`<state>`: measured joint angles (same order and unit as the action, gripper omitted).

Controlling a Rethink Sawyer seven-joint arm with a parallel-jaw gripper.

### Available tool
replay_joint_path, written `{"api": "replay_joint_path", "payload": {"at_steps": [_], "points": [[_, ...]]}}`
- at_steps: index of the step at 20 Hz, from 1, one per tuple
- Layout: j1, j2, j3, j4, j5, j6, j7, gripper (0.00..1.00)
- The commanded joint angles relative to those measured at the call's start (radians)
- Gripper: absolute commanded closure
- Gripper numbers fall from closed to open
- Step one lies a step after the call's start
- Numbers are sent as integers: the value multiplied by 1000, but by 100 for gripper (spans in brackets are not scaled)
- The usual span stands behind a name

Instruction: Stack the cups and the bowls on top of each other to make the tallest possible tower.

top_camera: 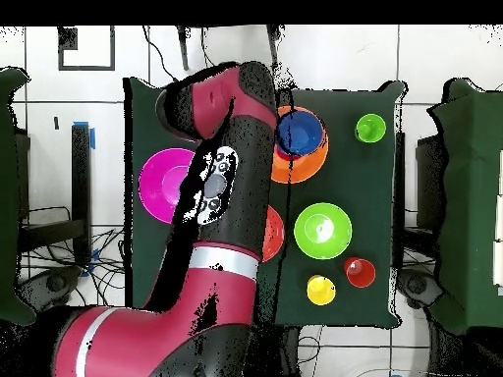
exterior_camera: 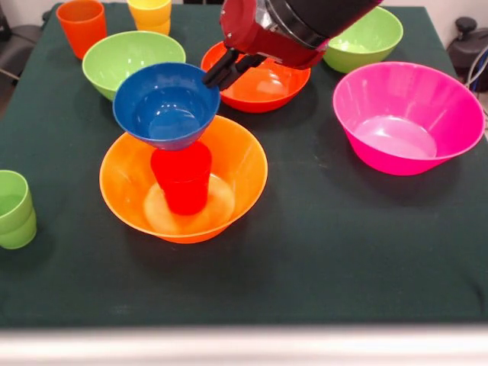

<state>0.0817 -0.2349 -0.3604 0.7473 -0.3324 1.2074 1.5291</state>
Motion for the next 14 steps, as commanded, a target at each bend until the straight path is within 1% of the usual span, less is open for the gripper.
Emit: {"api": "replay_joint_path", "payload": {"at_steps": [1,5,8,10,14], "points": [[33,39,35,96,-12,-86,241,100],[31,34,34,105,-6,-105,250,100],[24,17,44,126,-3,-135,237,100],[16,8,53,144,0,-171,245,100],[4,-3,62,165,7,-191,237,100]]}}
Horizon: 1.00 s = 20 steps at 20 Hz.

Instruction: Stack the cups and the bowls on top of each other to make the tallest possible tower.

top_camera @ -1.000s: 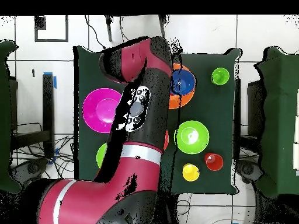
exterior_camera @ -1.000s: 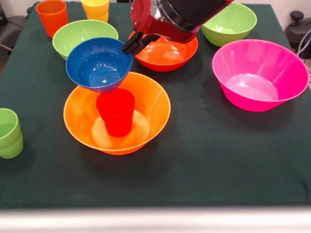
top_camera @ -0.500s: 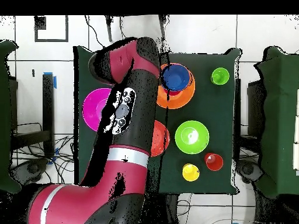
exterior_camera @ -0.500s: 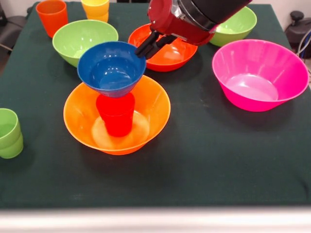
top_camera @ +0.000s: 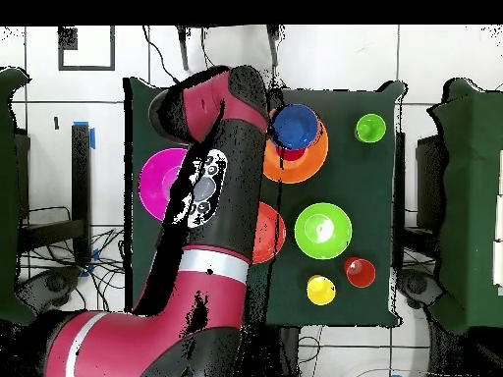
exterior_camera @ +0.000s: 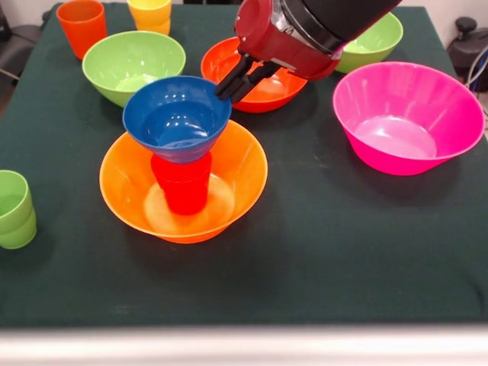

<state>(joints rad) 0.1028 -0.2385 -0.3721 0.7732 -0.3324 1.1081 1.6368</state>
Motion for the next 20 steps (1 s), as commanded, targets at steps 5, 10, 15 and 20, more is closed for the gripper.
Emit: {"api": "replay_joint_path", "payload": {"at_steps": [5,10,15,20], "points": [[-36,-5,86,154,18,-116,110,100],[-34,8,84,123,27,-73,103,100],[-32,14,87,116,29,-57,98,100],[-31,25,88,100,31,-49,101,100]]}}
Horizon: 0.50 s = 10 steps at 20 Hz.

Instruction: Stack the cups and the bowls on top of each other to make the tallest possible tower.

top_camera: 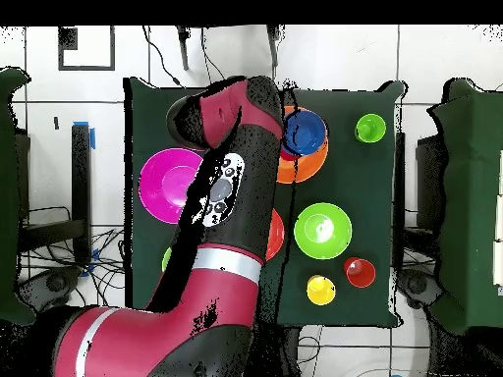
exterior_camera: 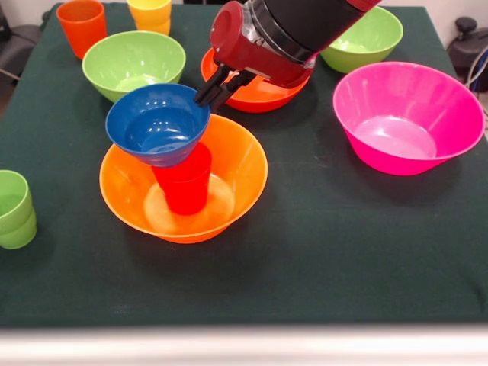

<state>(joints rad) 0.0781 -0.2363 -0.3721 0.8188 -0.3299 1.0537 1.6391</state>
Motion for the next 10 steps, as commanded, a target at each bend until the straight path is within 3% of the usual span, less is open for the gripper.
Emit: {"api": "replay_joint_path", "payload": {"at_steps": [1,10], "points": [[-5,25,89,50,30,9,100,100],[5,41,88,20,40,37,109,100]]}}
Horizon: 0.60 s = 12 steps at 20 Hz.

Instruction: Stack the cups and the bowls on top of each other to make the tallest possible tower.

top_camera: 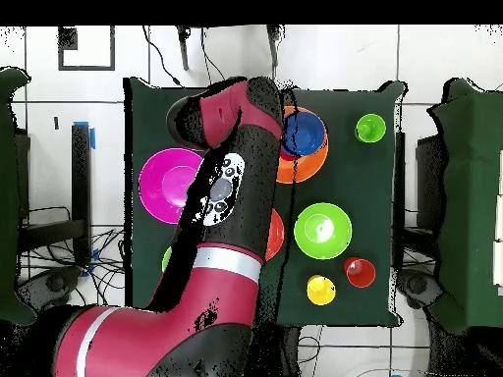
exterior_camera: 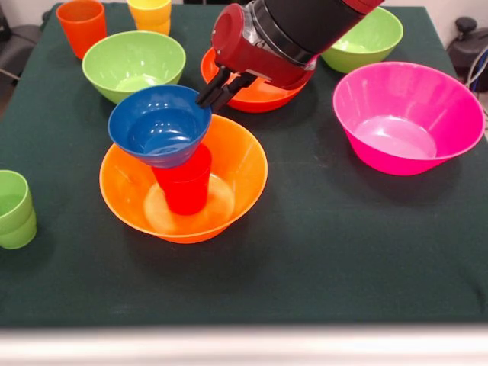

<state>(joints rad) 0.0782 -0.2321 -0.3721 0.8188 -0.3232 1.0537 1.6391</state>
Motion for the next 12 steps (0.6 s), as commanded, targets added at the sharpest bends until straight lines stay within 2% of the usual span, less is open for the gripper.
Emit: {"api": "replay_joint_path", "payload": {"at_steps": [1,12], "points": [[4,38,89,19,34,37,109,100],[8,18,86,55,43,22,108,100]]}}
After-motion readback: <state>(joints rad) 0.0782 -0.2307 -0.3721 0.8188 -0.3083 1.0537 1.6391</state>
